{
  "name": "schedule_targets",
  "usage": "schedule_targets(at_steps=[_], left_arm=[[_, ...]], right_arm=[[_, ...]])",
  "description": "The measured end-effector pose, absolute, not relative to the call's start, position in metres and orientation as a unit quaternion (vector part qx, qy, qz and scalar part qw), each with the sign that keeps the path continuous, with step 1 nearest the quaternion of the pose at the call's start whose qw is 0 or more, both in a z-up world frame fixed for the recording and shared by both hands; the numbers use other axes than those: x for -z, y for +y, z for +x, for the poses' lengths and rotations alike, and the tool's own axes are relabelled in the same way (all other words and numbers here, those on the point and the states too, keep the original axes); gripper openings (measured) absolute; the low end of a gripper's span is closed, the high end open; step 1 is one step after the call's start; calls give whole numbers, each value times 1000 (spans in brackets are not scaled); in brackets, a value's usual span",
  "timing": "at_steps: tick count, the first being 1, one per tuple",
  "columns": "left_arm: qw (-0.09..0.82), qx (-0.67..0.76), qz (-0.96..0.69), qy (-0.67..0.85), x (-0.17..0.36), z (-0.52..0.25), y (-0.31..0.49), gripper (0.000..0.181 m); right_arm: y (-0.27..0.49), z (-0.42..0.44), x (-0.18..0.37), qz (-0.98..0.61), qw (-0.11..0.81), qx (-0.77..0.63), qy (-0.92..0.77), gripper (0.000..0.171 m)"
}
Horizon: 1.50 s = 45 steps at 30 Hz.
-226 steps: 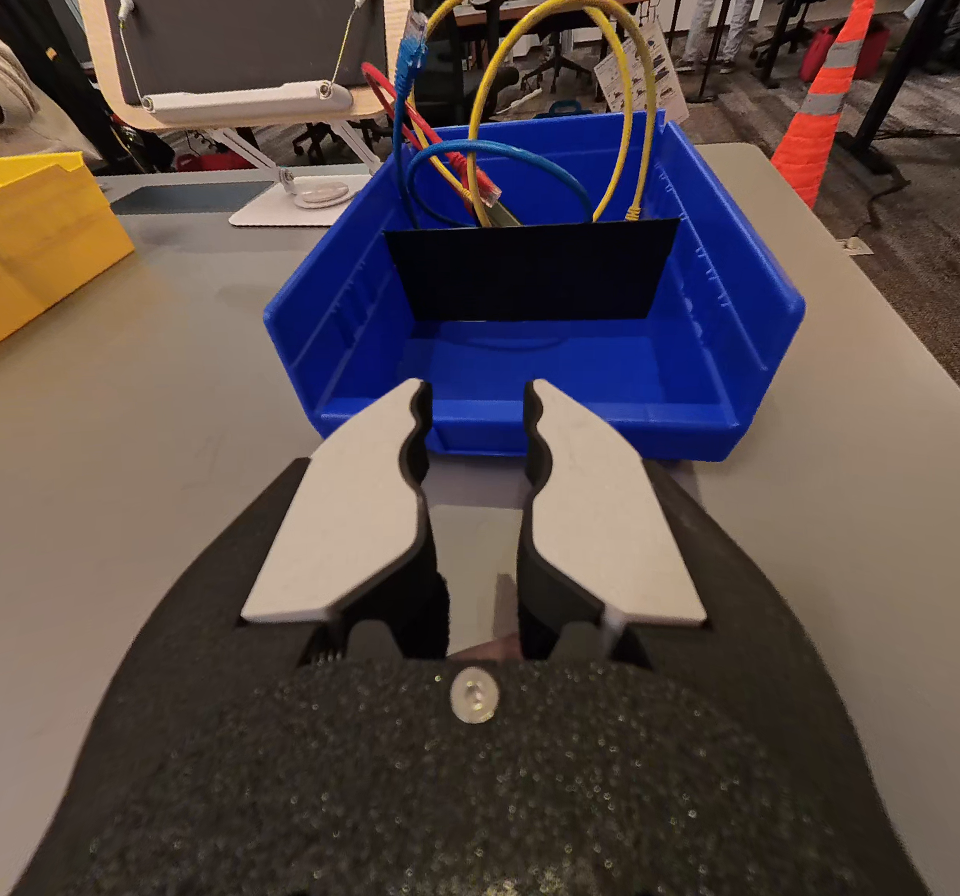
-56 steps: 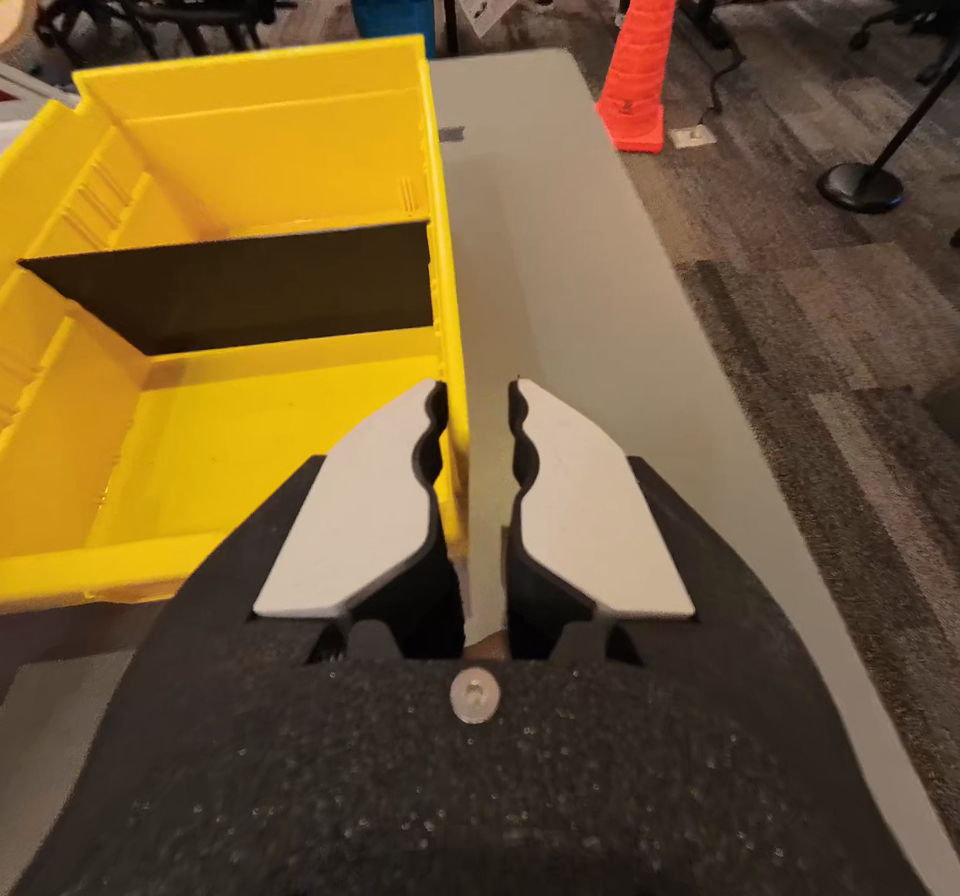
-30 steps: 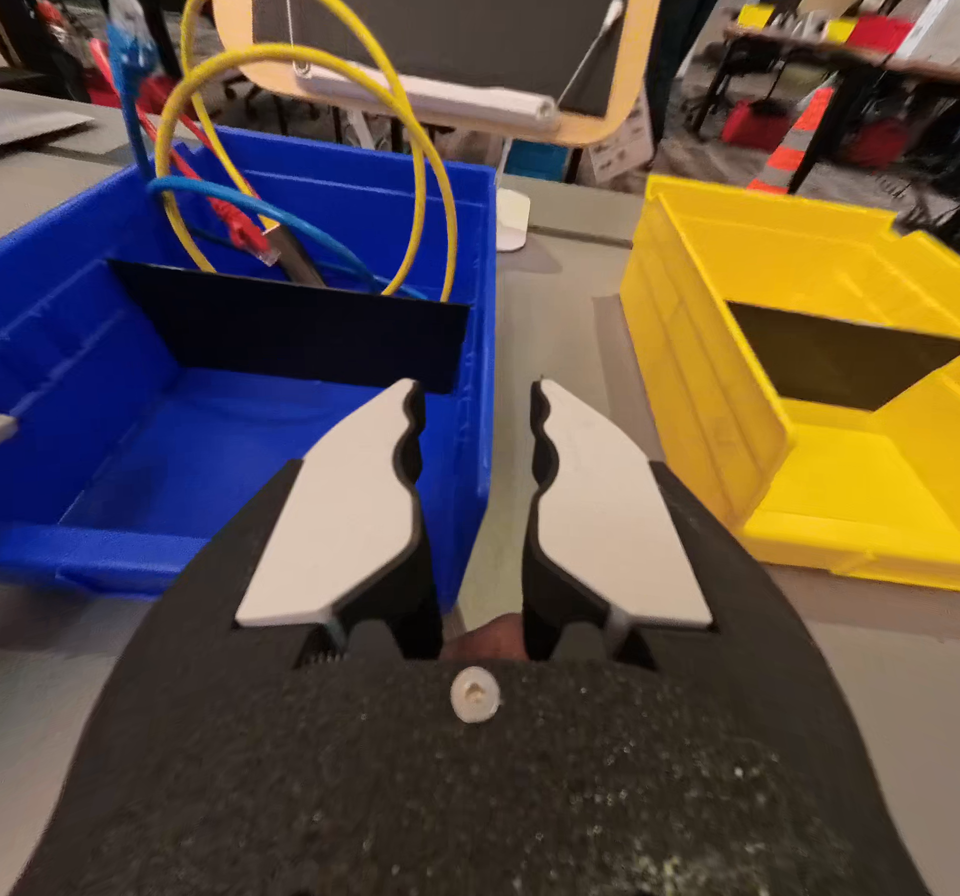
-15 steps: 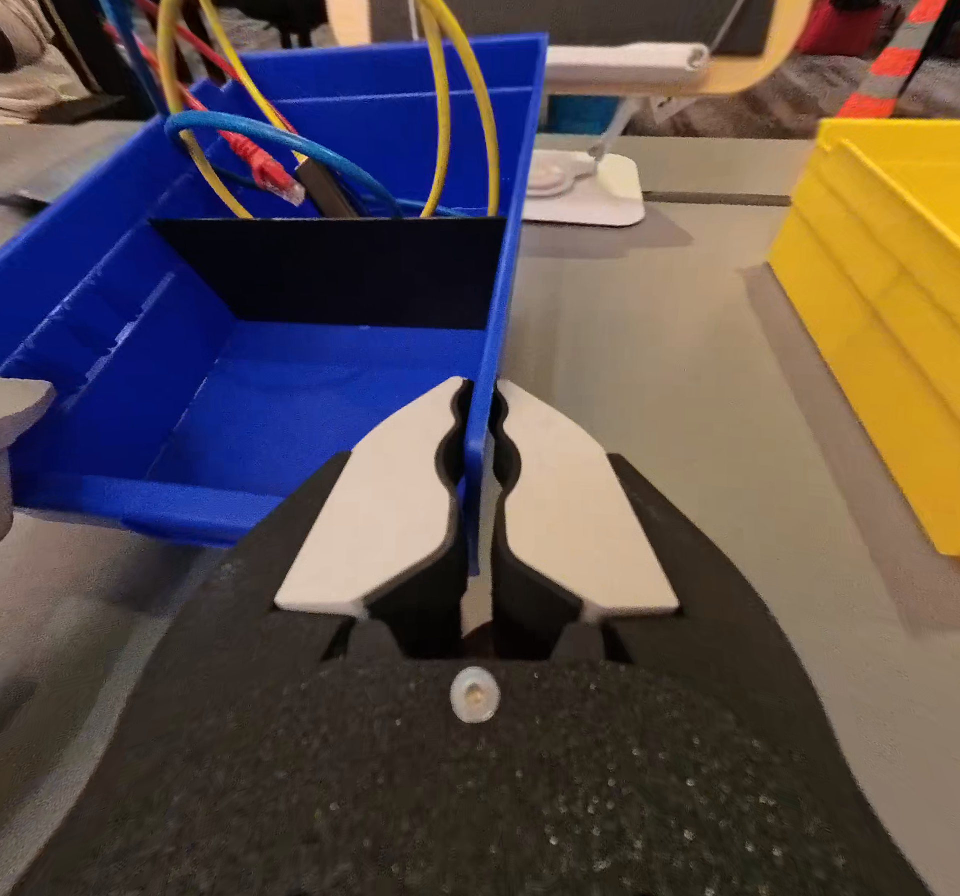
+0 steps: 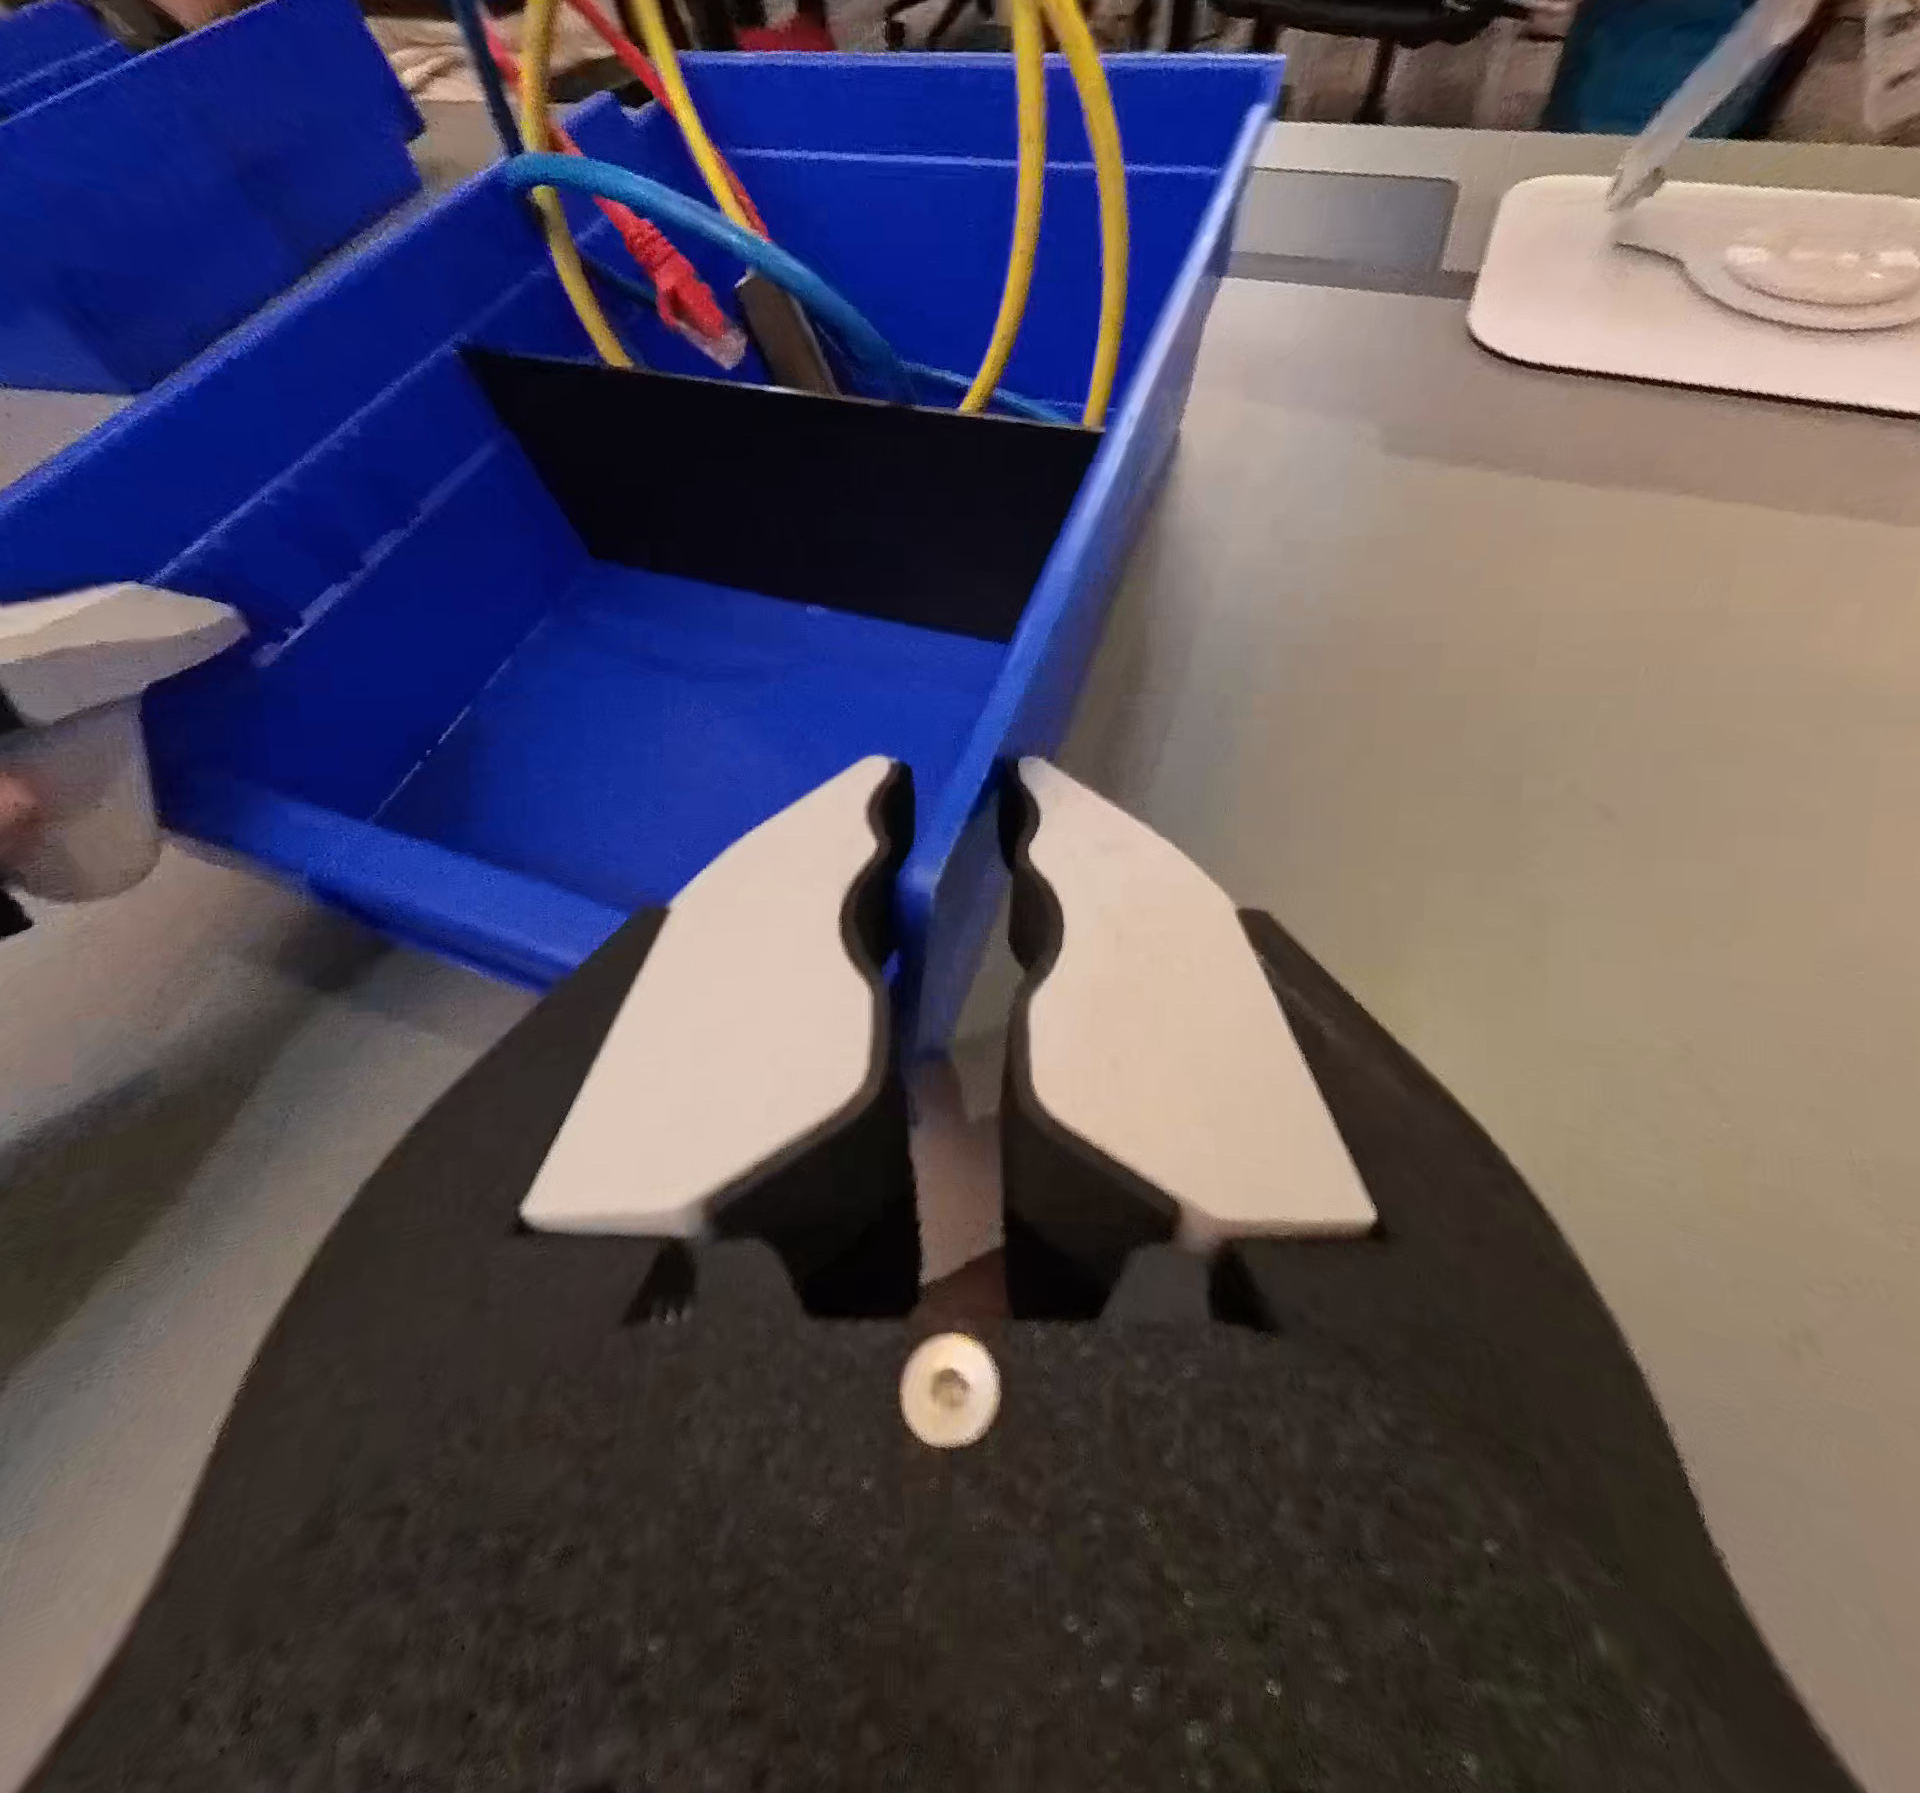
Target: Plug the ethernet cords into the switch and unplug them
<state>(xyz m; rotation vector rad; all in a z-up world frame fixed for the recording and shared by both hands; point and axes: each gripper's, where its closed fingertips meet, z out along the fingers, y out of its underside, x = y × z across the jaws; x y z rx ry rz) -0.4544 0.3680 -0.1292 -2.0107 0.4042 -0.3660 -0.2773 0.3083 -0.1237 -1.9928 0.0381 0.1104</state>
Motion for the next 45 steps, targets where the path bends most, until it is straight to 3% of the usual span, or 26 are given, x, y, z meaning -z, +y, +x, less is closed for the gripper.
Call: schedule_targets(at_steps=[6, 10, 13, 19, 28, 35, 39, 42, 45], left_arm=[[503, 130, -838, 170, 134, -455, 355, 22], [530, 96, -827, 158, 119, -465, 343, 28], [556, 108, -816, 115, 103, -471, 328, 28], [557, 121, -821, 28, 100, -472, 308, 28], [527, 153, -830, 97, 113, -433, 268, 26], [501, 176, -841, 104, 124, -431, 267, 26], [508, 160, -839, 115, 122, -434, 267, 25], [512, 166, -833, 124, 120, -431, 265, 22], [511, 157, -835, 128, 121, -432, 264, 21]], right_arm=[[250, -279, 106, -832, 508, -180, -132, 24], [210, -212, 94, -809, 548, -123, -173, 27], [188, -113, 81, -792, 606, -33, -74, 37], [102, 72, 53, -726, 668, 114, 118, 36], [30, 270, 97, -744, 573, 198, 280, 44], [65, 260, 121, -794, 568, 25, 216, 46], [72, 262, 134, -799, 544, 8, 256, 33], [71, 266, 142, -810, 527, 29, 255, 7], [68, 262, 143, -827, 518, 31, 215, 5]])
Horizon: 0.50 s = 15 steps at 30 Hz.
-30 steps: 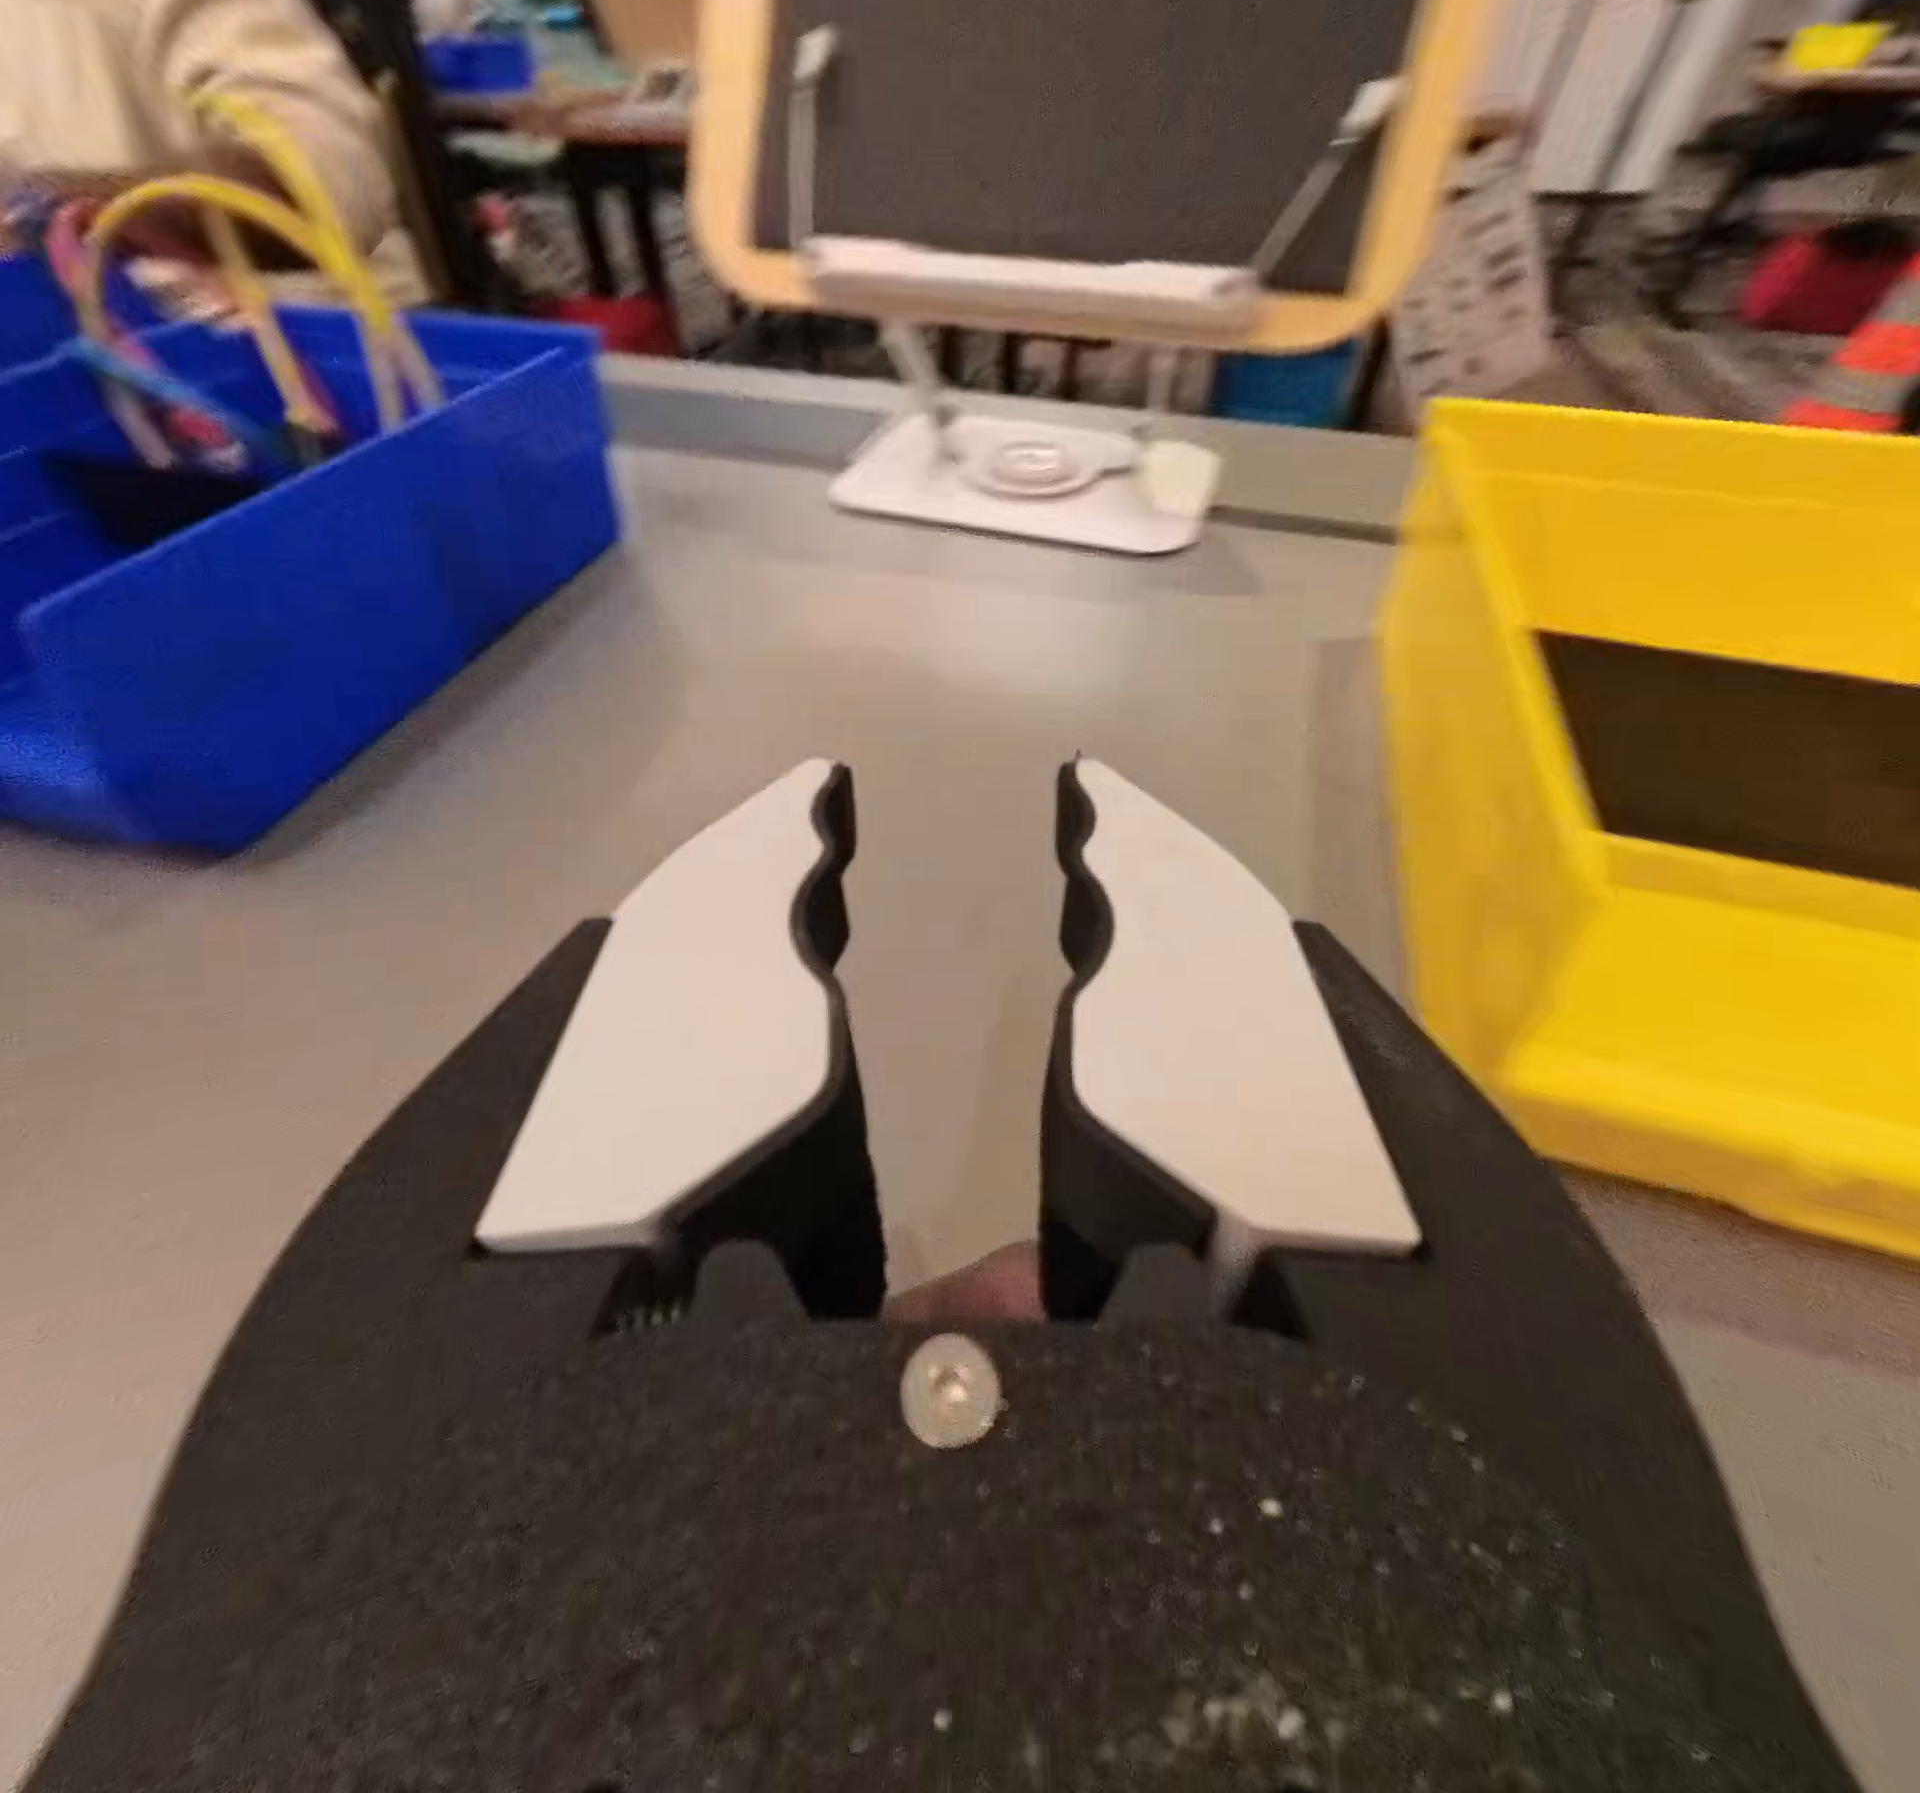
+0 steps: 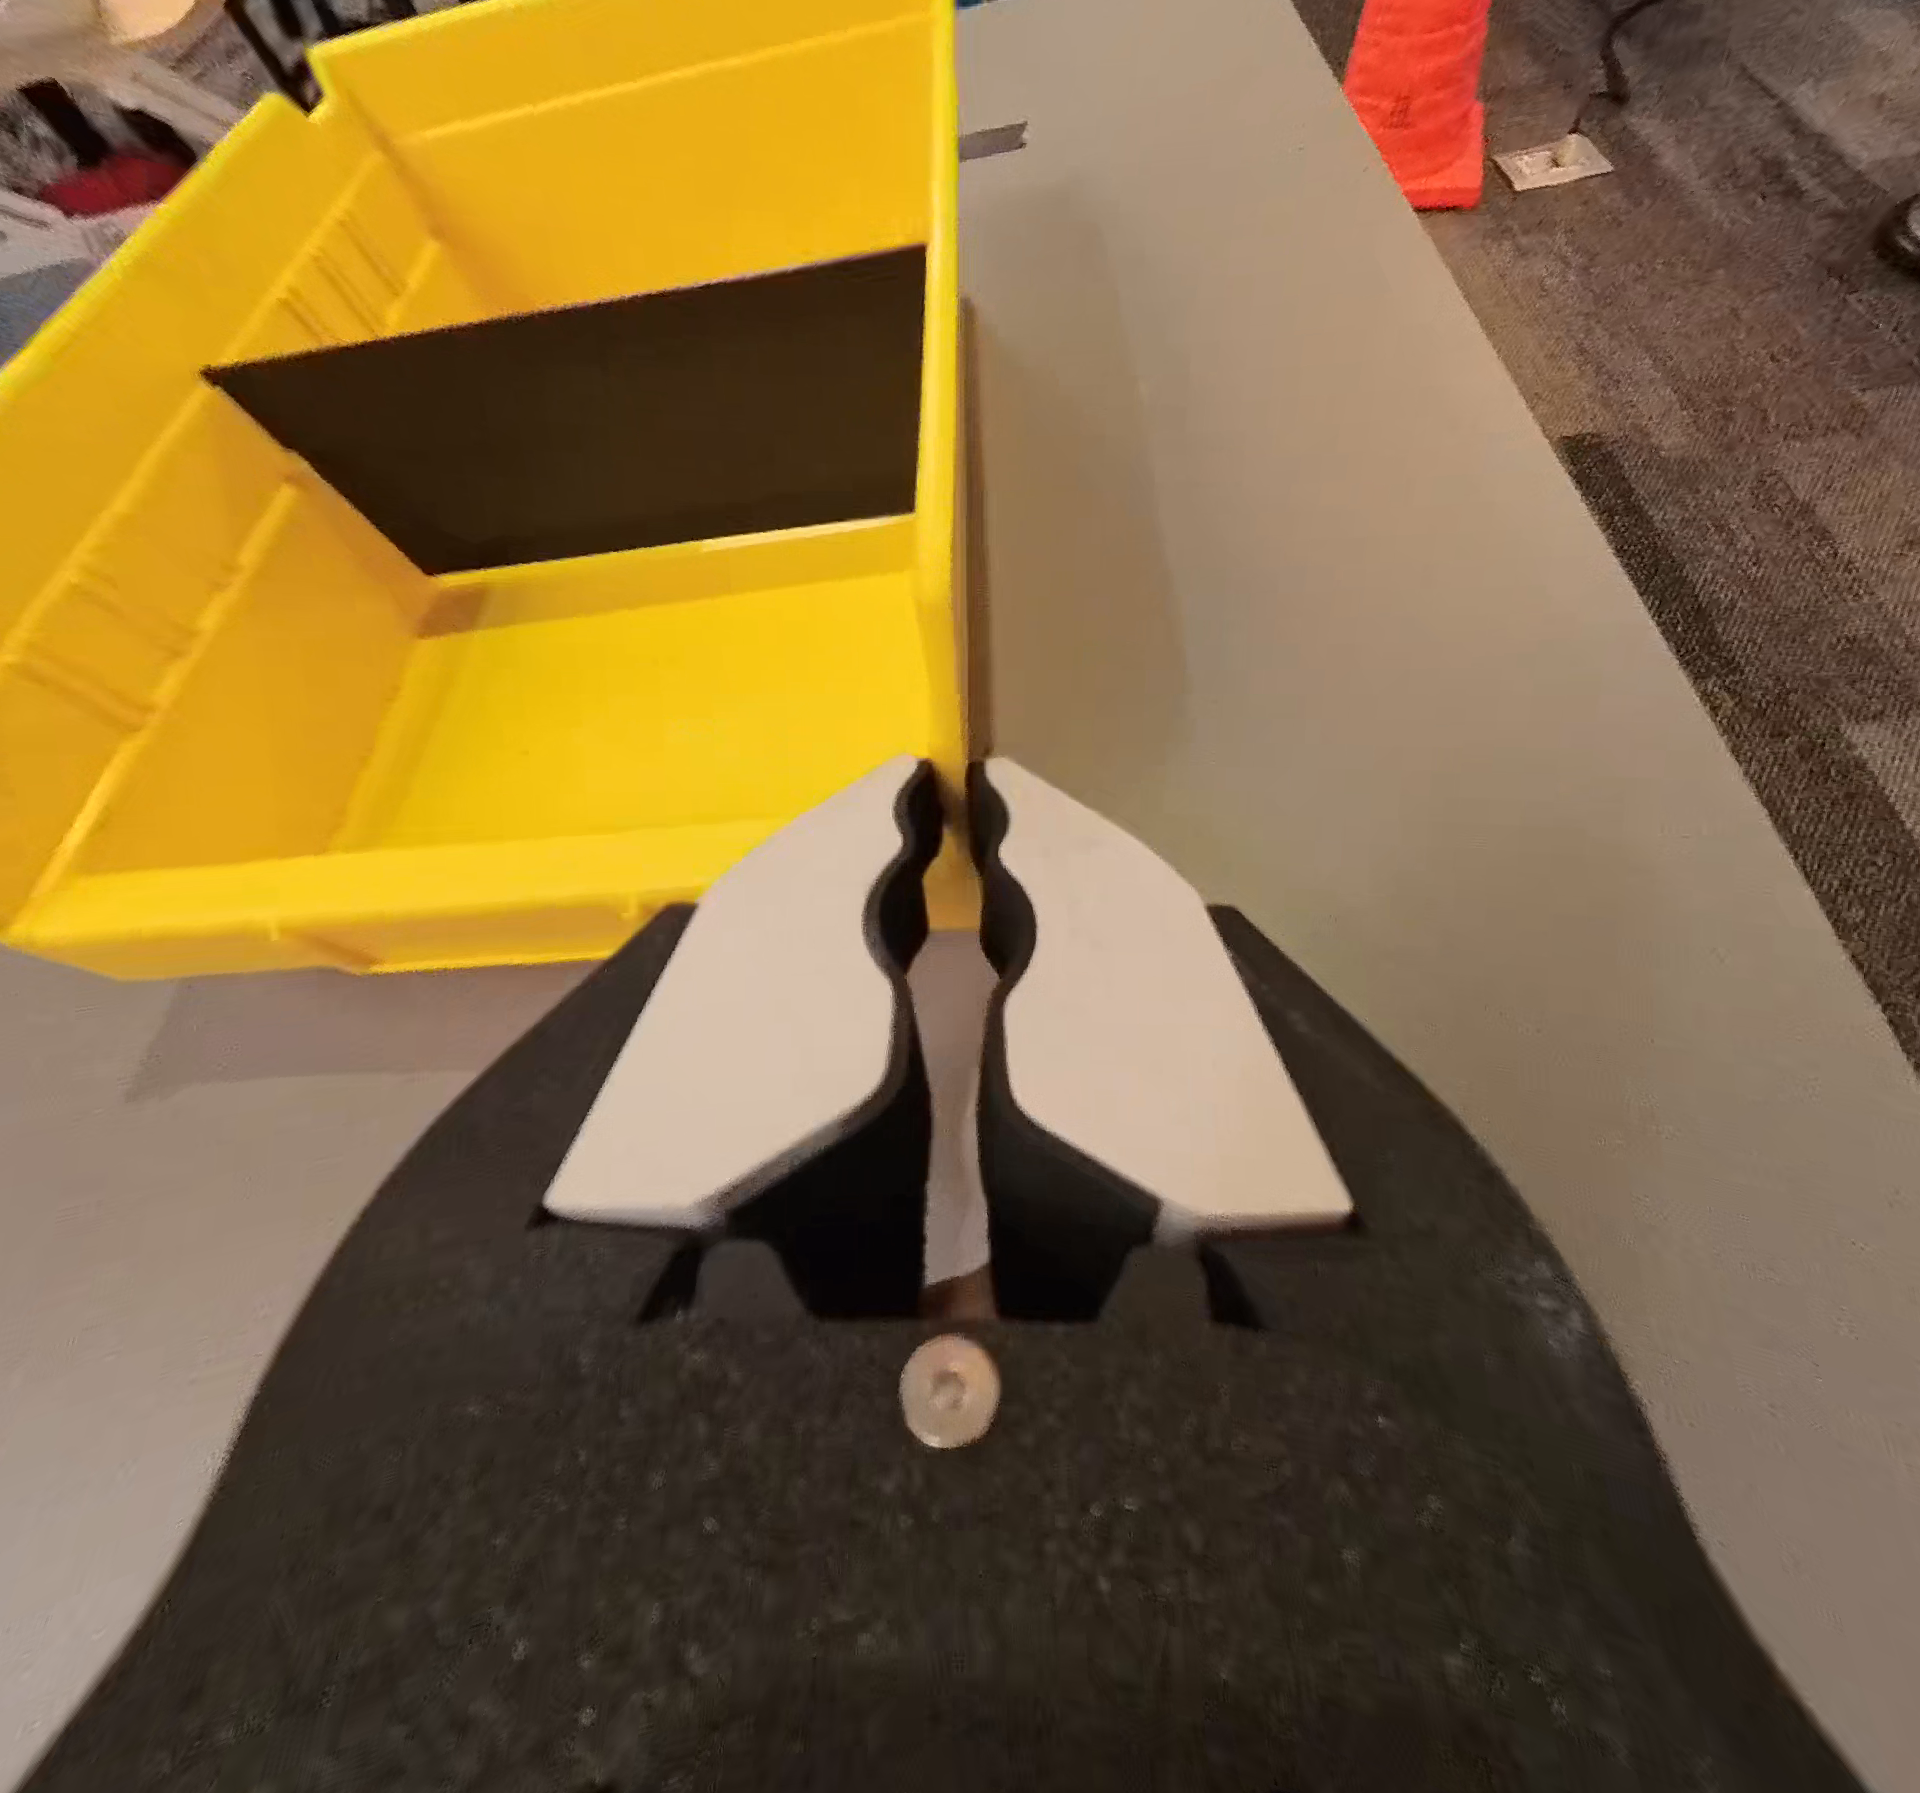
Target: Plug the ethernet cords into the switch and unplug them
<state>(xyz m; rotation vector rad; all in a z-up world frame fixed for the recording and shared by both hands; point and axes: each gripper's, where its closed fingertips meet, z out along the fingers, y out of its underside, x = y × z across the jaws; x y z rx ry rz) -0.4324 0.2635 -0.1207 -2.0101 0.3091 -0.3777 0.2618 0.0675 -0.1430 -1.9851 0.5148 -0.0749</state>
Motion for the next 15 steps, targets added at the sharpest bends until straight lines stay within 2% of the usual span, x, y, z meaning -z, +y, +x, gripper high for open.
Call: schedule_targets(at_steps=[5, 15], left_arm=[[507, 152, -838, 133, 124, -435, 260, 20], [503, 160, -839, 130, 124, -434, 258, 20]], right_arm=[[51, 264, 143, -850, 496, 75, 160, 5], [52, 275, 141, -828, 517, 20, 215, 9]])
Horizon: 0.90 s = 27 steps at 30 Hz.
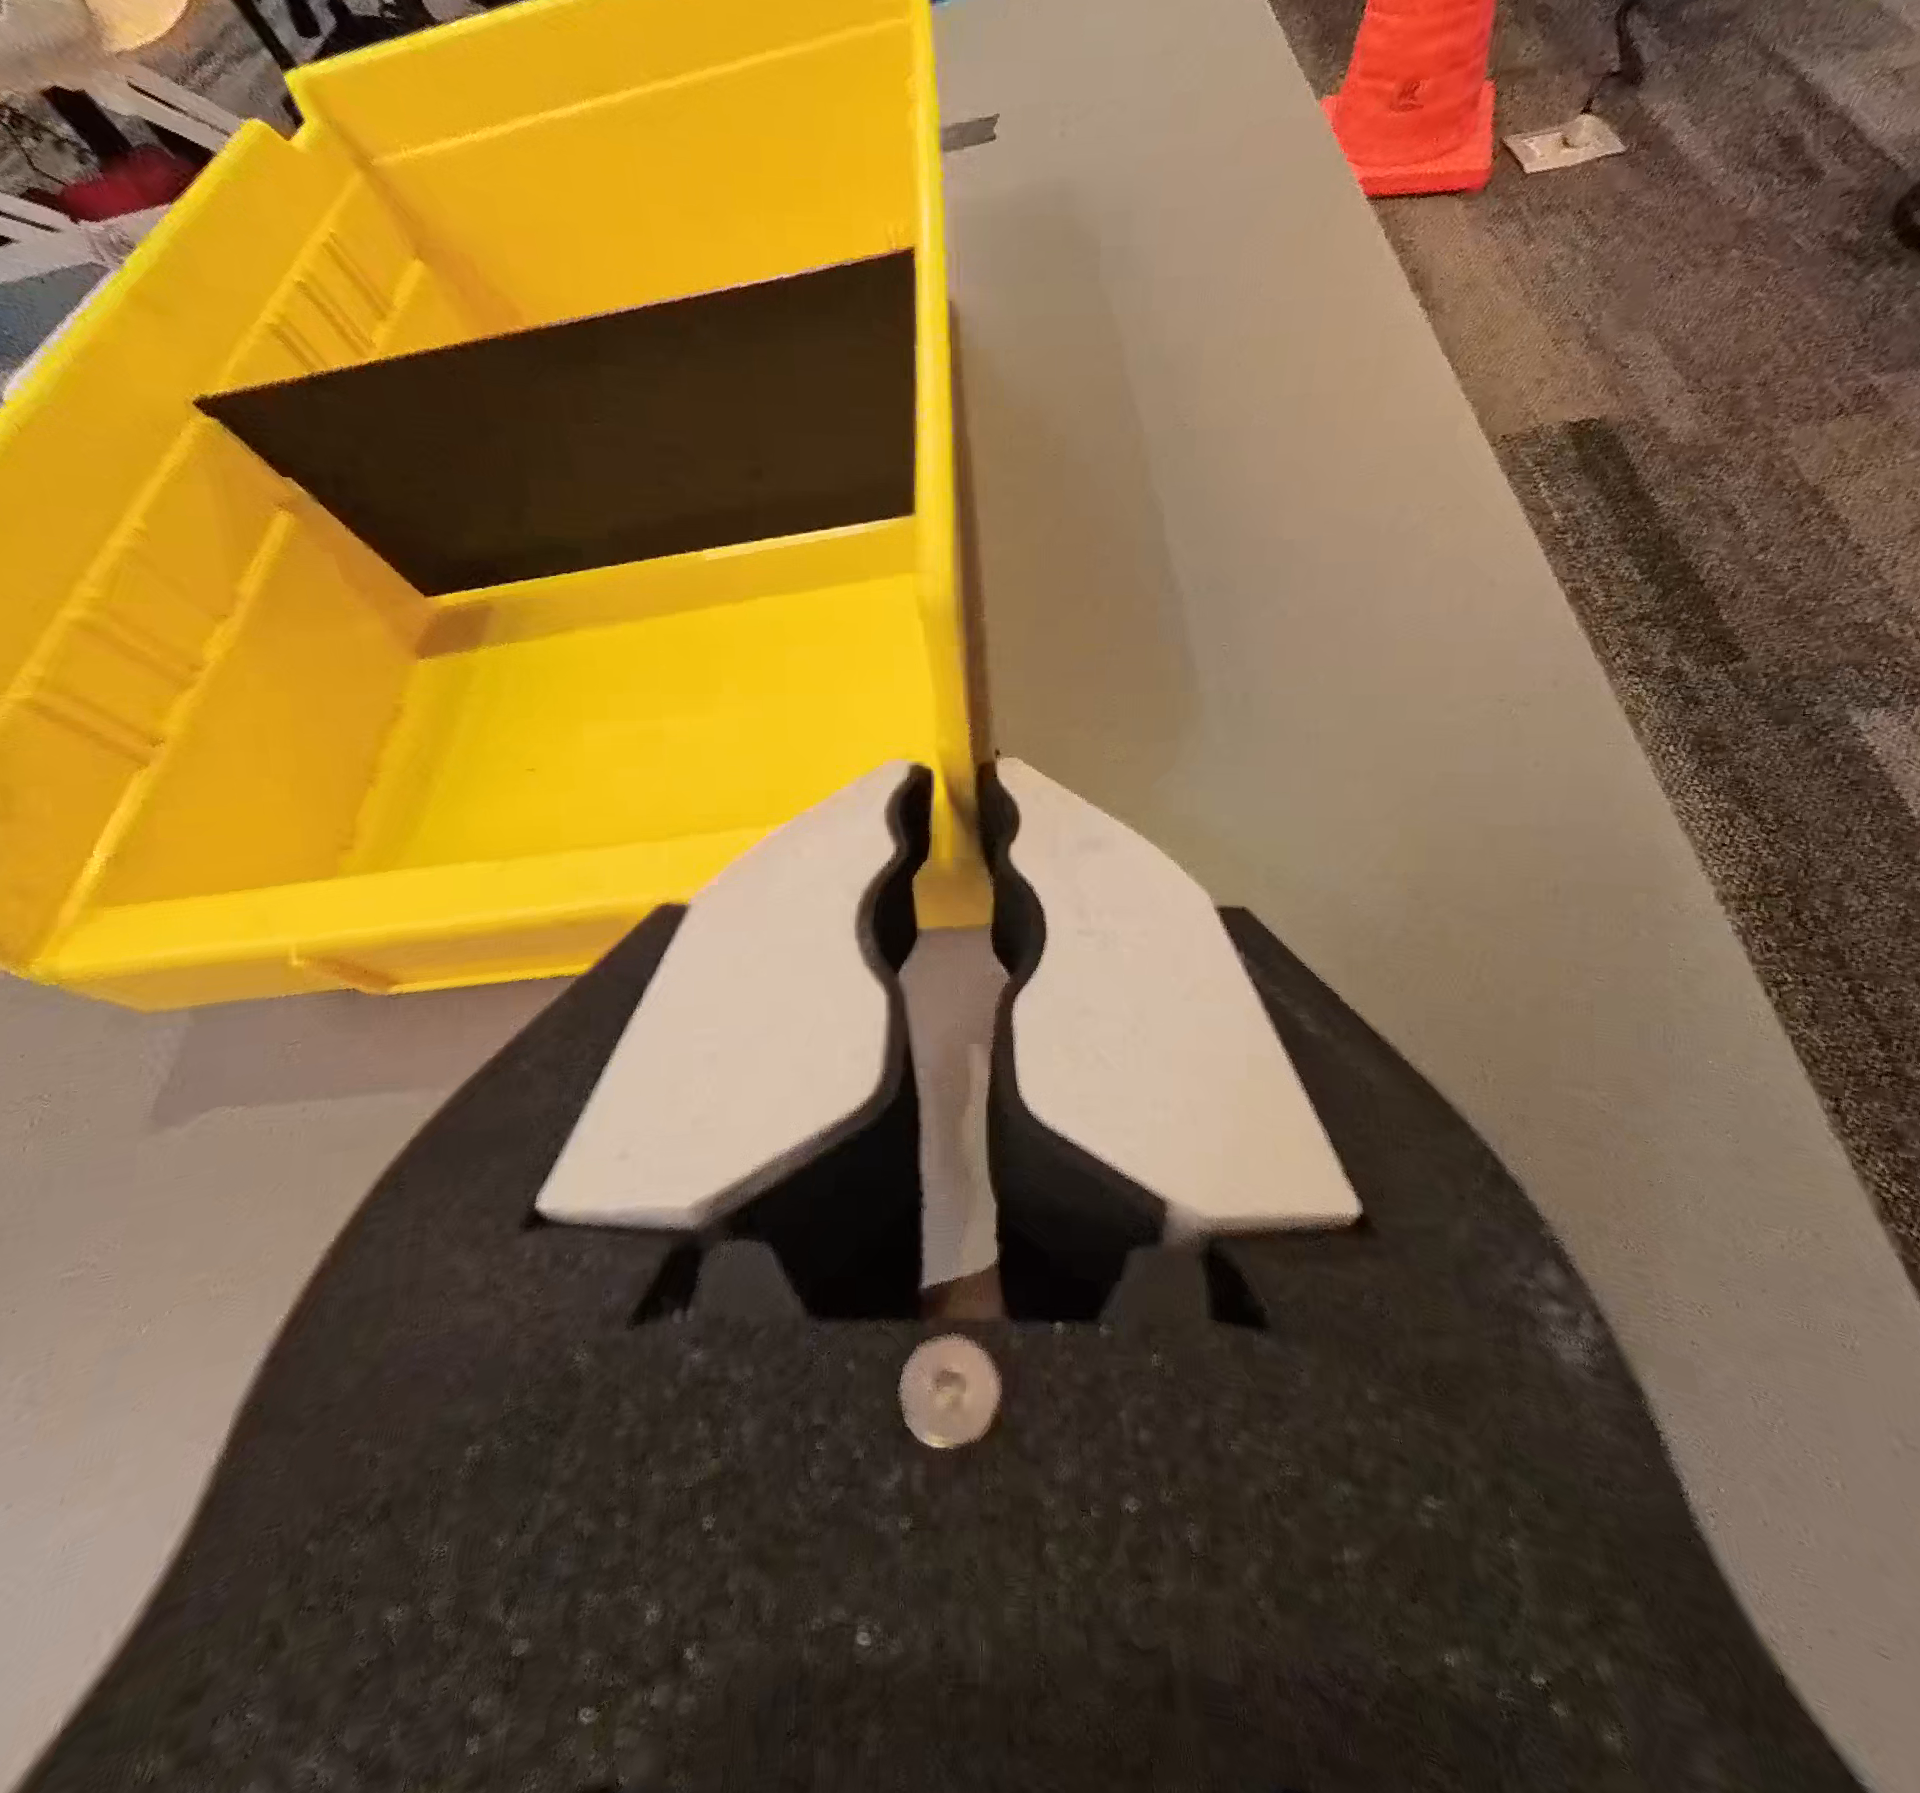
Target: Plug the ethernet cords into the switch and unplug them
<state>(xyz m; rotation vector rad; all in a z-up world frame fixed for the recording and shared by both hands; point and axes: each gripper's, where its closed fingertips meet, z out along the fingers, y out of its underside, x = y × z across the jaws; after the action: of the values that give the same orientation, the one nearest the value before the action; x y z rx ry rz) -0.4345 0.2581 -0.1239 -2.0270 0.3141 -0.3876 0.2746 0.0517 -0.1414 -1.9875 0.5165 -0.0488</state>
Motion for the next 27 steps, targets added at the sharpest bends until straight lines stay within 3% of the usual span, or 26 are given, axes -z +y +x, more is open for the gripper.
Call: schedule_targets(at_steps=[3, 6, 9, 14, 18, 21, 27], left_arm=[[511, 159, -833, 141, 119, -430, 257, 21], [523, 153, -821, 173, 116, -420, 254, 23], [541, 162, -801, 199, 109, -406, 253, 24], [541, 224, -771, 251, 97, -369, 250, 30], [518, 287, -745, 308, 86, -336, 243, 36], [416, 316, -753, 400, 83, -318, 230, 33], [388, 173, -744, 515, 9, -330, 321, 37]], right_arm=[[38, 272, 122, -821, 529, 53, 207, 20], [33, 251, 82, -787, 584, 81, 180, 21], [58, 165, 61, -771, 631, -41, 78, 22], [82, 11, 54, -706, 623, -334, -43, 22], [79, -52, 68, -717, 574, -379, -113, 25], [71, -64, 89, -748, 549, -337, -157, 25], [69, -44, 96, -759, 536, -343, -137, 25]])
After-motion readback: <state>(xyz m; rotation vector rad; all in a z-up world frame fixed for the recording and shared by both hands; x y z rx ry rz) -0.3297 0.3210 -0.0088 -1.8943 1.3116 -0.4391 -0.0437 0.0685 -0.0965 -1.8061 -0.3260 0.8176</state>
